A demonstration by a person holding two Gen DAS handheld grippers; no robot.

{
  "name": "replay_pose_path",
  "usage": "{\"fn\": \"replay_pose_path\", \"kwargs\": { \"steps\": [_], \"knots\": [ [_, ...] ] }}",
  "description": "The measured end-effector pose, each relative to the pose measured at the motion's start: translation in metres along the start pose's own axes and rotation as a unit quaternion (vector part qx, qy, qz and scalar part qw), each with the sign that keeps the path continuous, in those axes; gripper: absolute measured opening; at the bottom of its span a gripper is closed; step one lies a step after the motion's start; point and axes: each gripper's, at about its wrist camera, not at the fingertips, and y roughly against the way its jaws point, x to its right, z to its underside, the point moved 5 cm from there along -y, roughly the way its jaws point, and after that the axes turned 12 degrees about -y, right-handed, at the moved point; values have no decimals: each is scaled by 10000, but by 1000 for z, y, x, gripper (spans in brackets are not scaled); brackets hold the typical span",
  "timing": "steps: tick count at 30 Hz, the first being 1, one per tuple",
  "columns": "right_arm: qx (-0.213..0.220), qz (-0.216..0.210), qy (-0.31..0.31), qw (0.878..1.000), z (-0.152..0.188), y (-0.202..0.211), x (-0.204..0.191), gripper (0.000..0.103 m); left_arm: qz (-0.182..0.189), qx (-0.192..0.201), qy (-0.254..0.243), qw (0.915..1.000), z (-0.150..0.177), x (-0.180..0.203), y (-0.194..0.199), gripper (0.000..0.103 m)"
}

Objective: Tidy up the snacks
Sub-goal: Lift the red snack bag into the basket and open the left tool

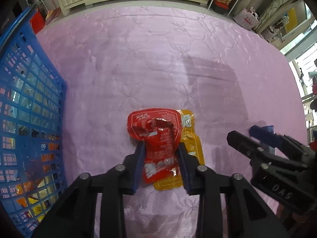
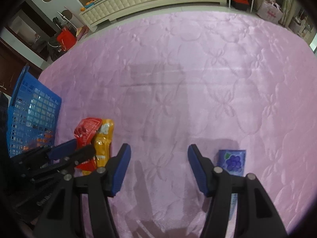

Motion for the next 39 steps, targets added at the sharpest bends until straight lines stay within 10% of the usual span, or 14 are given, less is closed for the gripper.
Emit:
{"fn": "replay_pose_path", "kwargs": {
  "steps": [22, 39],
  "knots": [
    [85, -156, 193, 9997, 3, 6, -37, 65, -339, 963, -534, 9933, -17, 0, 100, 26],
    [-236, -123, 209, 9994, 10, -31, -90, 74, -1265, 1438, 334, 9809, 25, -134, 186, 27]
  ]
}}
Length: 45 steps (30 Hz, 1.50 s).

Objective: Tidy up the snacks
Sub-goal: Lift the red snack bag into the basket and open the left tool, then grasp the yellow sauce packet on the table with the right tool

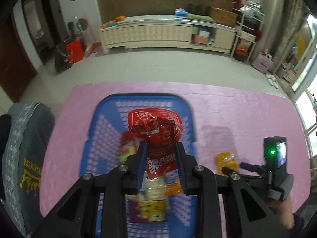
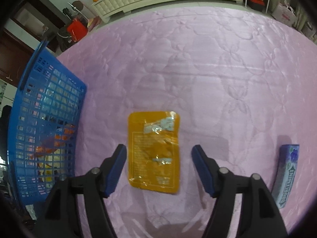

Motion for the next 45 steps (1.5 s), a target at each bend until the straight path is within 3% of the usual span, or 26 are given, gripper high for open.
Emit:
{"fn": "replay_pose_path", "kwargs": {
  "steps": [3, 8, 12, 15, 25, 29, 30, 31, 34, 38, 41, 42, 45],
  "knots": [
    [21, 81, 96, 9999, 1, -4, -12, 75, -34, -140, 108, 9998, 10, -9, -5, 26],
    [244, 640, 559, 9961, 12, -12, -29, 77, -139, -353, 173, 9991, 29, -22, -18, 27],
    [427, 1070, 1110, 9871, 20, -20, -43, 75, 6, -502, 278, 9983, 38, -26, -28, 27],
    [462, 1010, 1283, 9855, 24, -21, -50, 68, 68, -578, 217, 9981, 41, -20, -33, 27],
    [463, 748, 1639, 9825, 34, -23, -53, 66, 333, -838, 134, 9958, 56, -7, -53, 28],
    [443, 577, 1623, 9841, 35, -13, -41, 62, 365, -944, 109, 9948, 57, -3, -58, 40],
    [453, 574, 1630, 9839, 33, -12, -39, 58, 339, -959, 110, 9948, 58, -2, -59, 41],
    [553, 693, 1638, 9825, 28, -10, -35, 33, 258, -969, 105, 9949, 58, -3, -59, 44],
    [621, 562, 1628, 9831, 26, -8, -28, 33, 161, -876, 121, 9959, 59, -7, -54, 53],
    [607, 484, 1620, 9837, 25, -10, -23, 32, 146, -778, 47, 9969, 62, -7, -40, 55],
    [559, 286, 1463, 9872, 21, -11, -20, 24, 101, -723, 25, 9973, 64, -9, -32, 59],
    [471, 108, 1324, 9900, 20, -12, -18, 1, 115, -715, 38, 9974, 65, -10, -30, 59],
    [460, -31, 1190, 9918, 26, -8, -18, 2, 213, -676, 108, 9974, 69, -12, -25, 59]
  ]
}}
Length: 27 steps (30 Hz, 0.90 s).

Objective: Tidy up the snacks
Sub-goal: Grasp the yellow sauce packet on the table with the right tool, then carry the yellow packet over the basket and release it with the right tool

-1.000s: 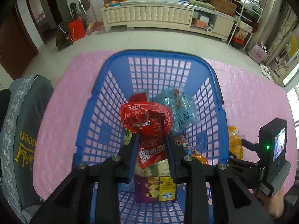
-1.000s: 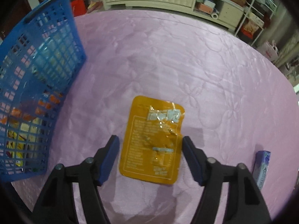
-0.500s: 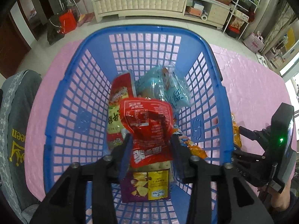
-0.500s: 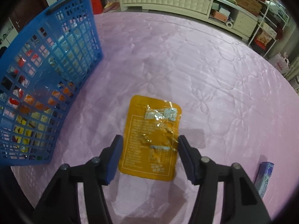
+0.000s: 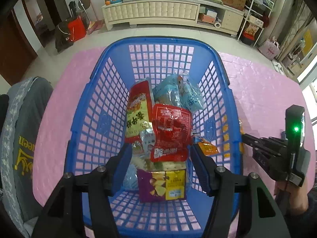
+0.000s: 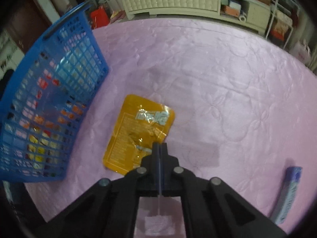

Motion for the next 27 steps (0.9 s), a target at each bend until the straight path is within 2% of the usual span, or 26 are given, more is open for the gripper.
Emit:
{"fn": "replay_pose_path", "kwargs": {
  "steps": [7, 19, 27],
  "knots": [
    [365, -558, -320, 9973, -3, 37, -2, 1, 140, 37, -9, 9999, 10, 1, 9, 59],
    [646, -314, -473, 9963, 13, 110, -4, 1, 339, 477, 16, 9983, 17, -5, 52, 59],
    [1108, -244, -242, 9932, 14, 172, -44, 1, 462, 730, 186, 9961, 27, -27, 80, 59]
  ]
}}
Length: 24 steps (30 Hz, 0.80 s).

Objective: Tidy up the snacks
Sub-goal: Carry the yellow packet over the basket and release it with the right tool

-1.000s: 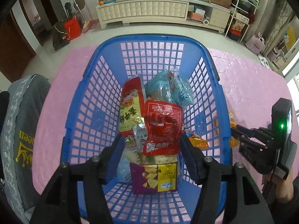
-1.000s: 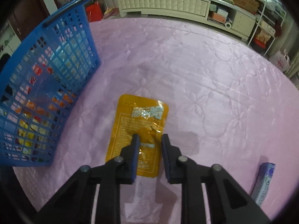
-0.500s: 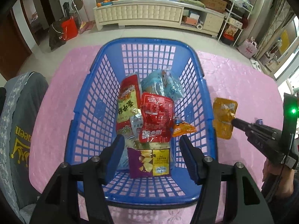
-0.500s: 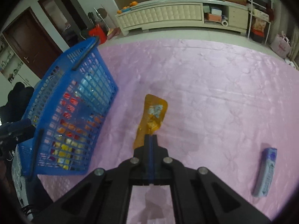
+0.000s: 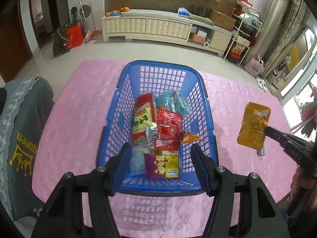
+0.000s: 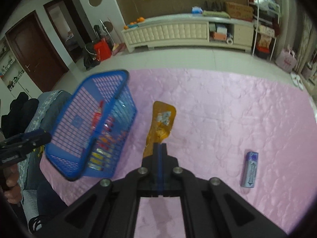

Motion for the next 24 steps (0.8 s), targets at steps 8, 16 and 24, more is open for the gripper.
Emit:
{"fn": "replay_pose_path", "kwargs": {
  "steps": [8, 16, 24],
  "knots": [
    [263, -135, 438, 9986, -15, 24, -61, 1, -24, 122, 158, 9998, 11, -35, 19, 59],
    [288, -271, 731, 9965, -12, 26, -111, 1, -121, 323, 212, 9992, 15, -64, 34, 59],
    [36, -134, 941, 9955, -2, -2, -135, 1, -17, 328, 416, 9986, 21, -84, 25, 59]
  ]
}}
